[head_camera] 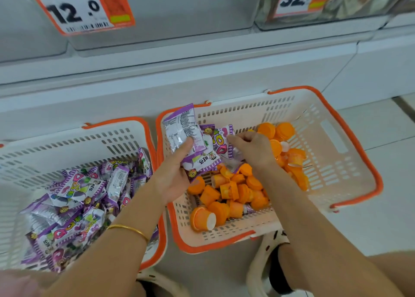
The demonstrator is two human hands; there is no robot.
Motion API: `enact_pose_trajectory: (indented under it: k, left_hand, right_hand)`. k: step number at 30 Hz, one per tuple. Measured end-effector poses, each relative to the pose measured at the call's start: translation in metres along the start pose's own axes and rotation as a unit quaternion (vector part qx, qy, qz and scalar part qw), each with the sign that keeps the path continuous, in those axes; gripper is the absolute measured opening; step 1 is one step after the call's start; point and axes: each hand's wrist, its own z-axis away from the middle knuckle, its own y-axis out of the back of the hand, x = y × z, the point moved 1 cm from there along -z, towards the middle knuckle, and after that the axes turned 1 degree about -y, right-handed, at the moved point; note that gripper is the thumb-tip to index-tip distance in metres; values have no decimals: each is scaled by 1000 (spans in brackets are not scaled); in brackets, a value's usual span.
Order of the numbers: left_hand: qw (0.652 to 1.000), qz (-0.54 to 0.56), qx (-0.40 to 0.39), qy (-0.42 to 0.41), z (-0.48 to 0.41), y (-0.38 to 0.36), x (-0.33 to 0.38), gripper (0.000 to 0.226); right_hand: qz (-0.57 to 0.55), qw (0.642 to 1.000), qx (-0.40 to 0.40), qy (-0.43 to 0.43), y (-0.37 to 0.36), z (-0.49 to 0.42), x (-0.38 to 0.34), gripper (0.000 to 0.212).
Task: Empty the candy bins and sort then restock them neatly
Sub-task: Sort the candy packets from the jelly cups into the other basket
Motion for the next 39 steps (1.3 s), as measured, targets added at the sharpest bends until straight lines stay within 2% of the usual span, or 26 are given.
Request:
enact_pose_trajectory:
  k: [5, 8, 12, 20, 22, 25, 28, 30, 32, 34, 35, 37, 39]
  left_hand:
    - [1000, 1, -25, -1, -3, -6, -4, 44]
    - [1000, 8, -2, -19, -6, -5, -4, 48]
    - [997, 0, 64, -48, -11, -2, -1, 58]
    - [992, -25, 100, -75, -5, 7, 6, 63]
    - [991, -26, 100, -90, 7, 10, 16, 52]
    - [987, -11, 116, -112, 34, 19, 35, 21]
    - [973, 20, 170, -154, 63, 39, 55, 19]
    - [957, 46, 220, -182, 81, 62, 66, 34]
    - [943, 59, 274, -180, 95, 88, 70, 74]
    - [946, 18, 308, -102, 104, 108, 66, 127]
    - [946, -19, 318, -60, 104, 115, 61, 139]
    - [927, -97, 360, -32, 98, 118, 48, 131]
    - [895, -183, 396, -93, 84, 108, 36, 116]
  right_hand:
    - [-118, 979, -101, -128, -9, 5, 15, 21]
    - [-181, 967, -127, -131, -8, 3, 21, 33]
    - [-155, 967, -162, -121, -3, 2, 25, 36]
    - [-157, 967, -168, -113, -20, 8, 15, 40]
    - [-168, 962, -186, -106, -28, 11, 3, 42]
    - [-195, 952, -218, -89, -46, 17, -20, 39]
    - [-201, 948, -238, -68, -69, 24, -37, 40]
    - [-202, 946, -246, -67, -83, 30, -42, 41]
    - [-201, 943, -254, -75, -93, 35, -42, 40]
    - [-193, 943, -258, -84, -98, 40, -38, 40]
    - [-188, 944, -254, -91, -98, 41, -35, 40]
    - [-184, 951, -224, -110, -90, 40, -27, 39]
    - [-181, 959, -176, -126, -73, 33, -14, 37]
